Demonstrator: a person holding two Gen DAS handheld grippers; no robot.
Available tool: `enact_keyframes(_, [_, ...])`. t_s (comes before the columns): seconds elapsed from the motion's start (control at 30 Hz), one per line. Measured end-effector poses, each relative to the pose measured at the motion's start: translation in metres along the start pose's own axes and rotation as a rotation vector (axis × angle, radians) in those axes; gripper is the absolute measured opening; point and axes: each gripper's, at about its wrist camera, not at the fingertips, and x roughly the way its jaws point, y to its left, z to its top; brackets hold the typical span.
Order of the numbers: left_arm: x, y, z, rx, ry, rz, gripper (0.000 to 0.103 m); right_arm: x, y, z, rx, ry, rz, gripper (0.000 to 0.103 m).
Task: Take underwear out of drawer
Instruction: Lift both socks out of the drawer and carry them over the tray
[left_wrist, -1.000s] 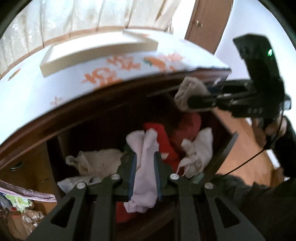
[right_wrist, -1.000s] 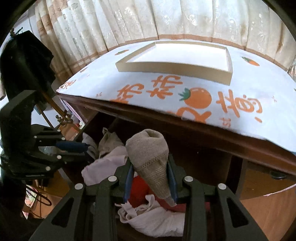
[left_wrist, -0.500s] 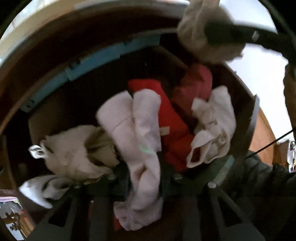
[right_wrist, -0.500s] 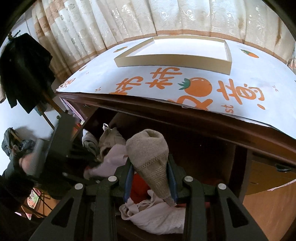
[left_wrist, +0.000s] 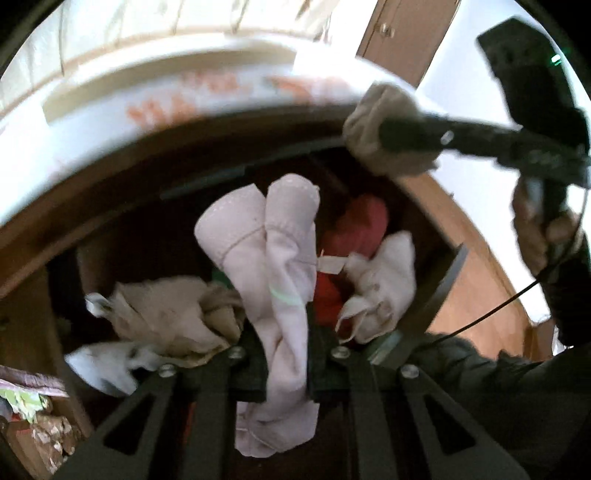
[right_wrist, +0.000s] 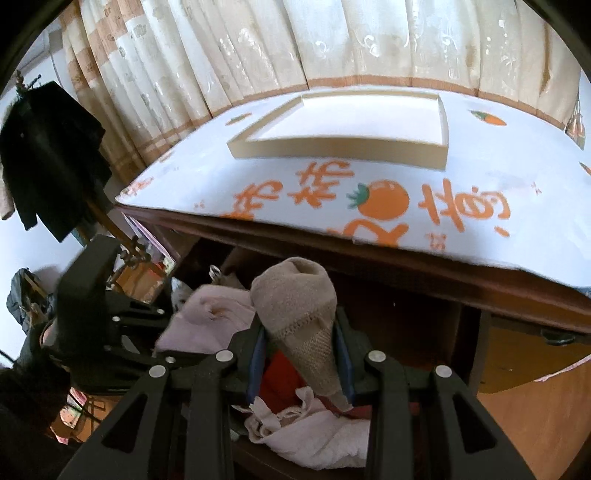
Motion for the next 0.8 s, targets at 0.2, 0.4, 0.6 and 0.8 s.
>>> enact_keyframes(0.2, [-0.074, 0.007, 0.035, 0.001, -0.177, -0.004, 0.011, -0.019, 0.006, 0.036, 0.006, -0.059, 0.071, 0.036])
enact_keyframes(0.4, [-0.113, 0.040, 0.094, -0.012, -0.298, 0.086, 0.011, -0.017, 0.006, 0.101, -0.003, -0.127, 0.077, 0.036])
enact_keyframes(0.6, [-0.112, 0.101, 0.153, -0.100, -0.353, 0.203, 0.011, 0.011, -0.007, 0.183, 0.028, -0.182, 0.040, 0.036])
enact_keyframes(0.8, [-0.093, 0.146, 0.205, -0.124, -0.371, 0.255, 0.011, 0.063, -0.027, 0.257, 0.115, -0.165, 0.016, 0.036])
